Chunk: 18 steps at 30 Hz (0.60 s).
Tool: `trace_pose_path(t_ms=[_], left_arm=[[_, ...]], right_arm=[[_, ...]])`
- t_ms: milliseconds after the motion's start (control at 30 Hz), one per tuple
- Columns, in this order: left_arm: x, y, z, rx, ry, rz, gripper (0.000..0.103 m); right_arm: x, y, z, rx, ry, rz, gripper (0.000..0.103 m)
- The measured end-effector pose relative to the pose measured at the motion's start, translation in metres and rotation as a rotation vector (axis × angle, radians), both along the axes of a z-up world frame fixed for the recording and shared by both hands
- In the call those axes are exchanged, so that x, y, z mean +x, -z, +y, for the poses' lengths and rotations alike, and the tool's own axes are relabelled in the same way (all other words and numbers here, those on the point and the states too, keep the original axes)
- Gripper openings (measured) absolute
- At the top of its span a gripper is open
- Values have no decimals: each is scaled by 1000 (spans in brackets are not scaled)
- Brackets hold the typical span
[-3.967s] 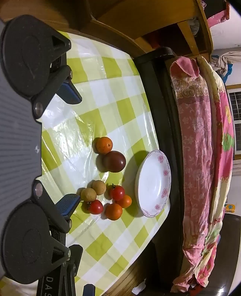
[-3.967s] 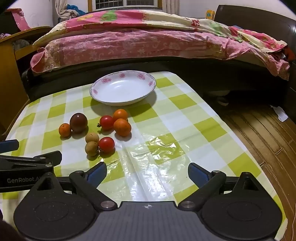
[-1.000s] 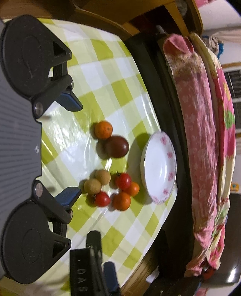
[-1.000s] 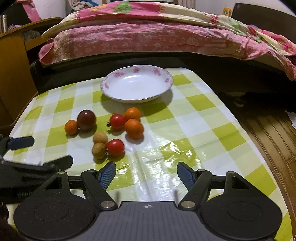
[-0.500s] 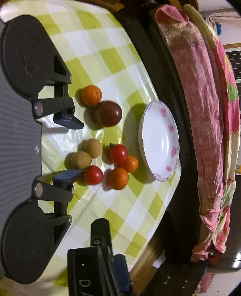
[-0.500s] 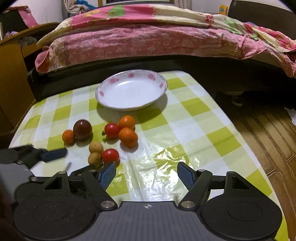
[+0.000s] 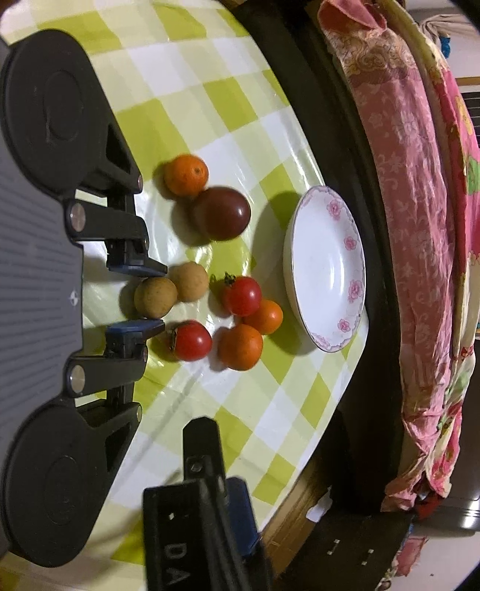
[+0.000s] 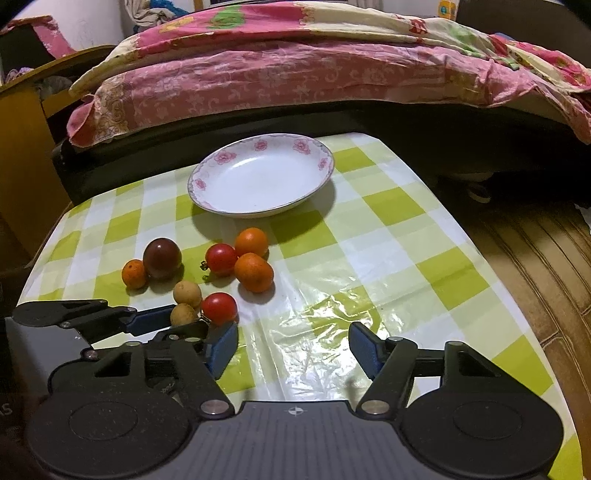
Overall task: Organize fruits
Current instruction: 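Grasp a brown longan with the left tool while the right tool grasps a red cherry tomato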
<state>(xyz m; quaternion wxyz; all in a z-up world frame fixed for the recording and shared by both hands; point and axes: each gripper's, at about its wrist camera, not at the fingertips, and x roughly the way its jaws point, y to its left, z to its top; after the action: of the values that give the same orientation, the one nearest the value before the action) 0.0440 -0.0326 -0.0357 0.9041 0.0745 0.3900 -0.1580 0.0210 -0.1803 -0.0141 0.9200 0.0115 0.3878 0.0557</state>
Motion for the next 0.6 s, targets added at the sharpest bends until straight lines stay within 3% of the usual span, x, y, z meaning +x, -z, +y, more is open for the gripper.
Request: trace_pose_path(t_ms=[200,433,600], left_arm=[[-5,-7,16,10,-3,28,32],[-1,0,27,-43,-19,67,32],[0,1,29,-59,-22,65,32]], right_arm=[[9,-1,14,15,-107,26,55],[23,11,36,-20,-210,47,54],[39,23,38,4,-223,67,43]])
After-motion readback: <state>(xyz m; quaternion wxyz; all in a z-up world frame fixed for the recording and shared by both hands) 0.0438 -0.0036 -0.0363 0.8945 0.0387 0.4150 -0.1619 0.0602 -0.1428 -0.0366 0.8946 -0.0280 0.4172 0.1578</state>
